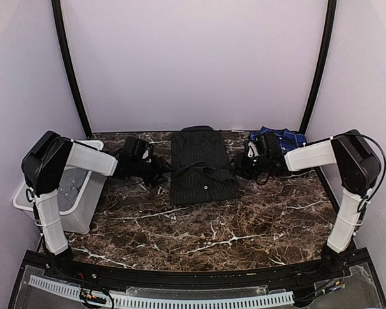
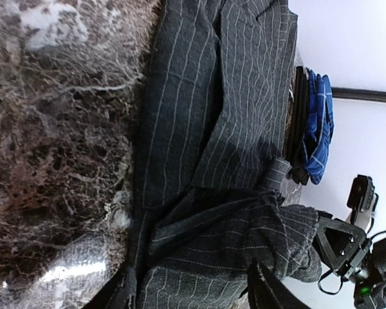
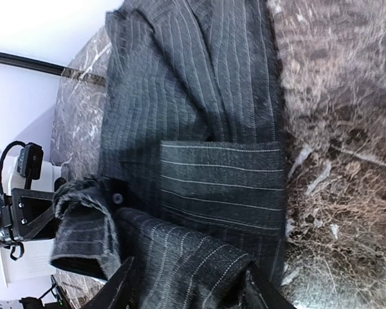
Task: Fold and stack the long sleeve shirts
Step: Fold the rectangle-folded shirt at the center of the board.
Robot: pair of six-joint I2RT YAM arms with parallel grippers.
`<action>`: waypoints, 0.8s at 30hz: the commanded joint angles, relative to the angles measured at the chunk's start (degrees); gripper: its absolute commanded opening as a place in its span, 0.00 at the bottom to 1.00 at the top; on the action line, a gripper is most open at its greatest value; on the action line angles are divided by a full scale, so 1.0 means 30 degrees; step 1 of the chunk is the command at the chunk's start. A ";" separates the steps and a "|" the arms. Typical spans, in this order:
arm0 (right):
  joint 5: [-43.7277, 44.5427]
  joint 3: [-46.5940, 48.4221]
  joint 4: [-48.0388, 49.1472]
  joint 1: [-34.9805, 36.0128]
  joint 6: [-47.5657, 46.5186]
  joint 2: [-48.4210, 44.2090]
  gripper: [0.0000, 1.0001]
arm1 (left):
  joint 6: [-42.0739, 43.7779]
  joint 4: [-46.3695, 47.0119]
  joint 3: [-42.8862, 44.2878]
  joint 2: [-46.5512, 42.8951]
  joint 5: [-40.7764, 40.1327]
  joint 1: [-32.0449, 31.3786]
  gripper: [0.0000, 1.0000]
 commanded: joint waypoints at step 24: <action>0.0996 0.3905 -0.4682 0.0607 -0.6750 0.0831 0.74 | 0.7017 -0.3495 0.1577 -0.1886 -0.0453 -0.2547 0.49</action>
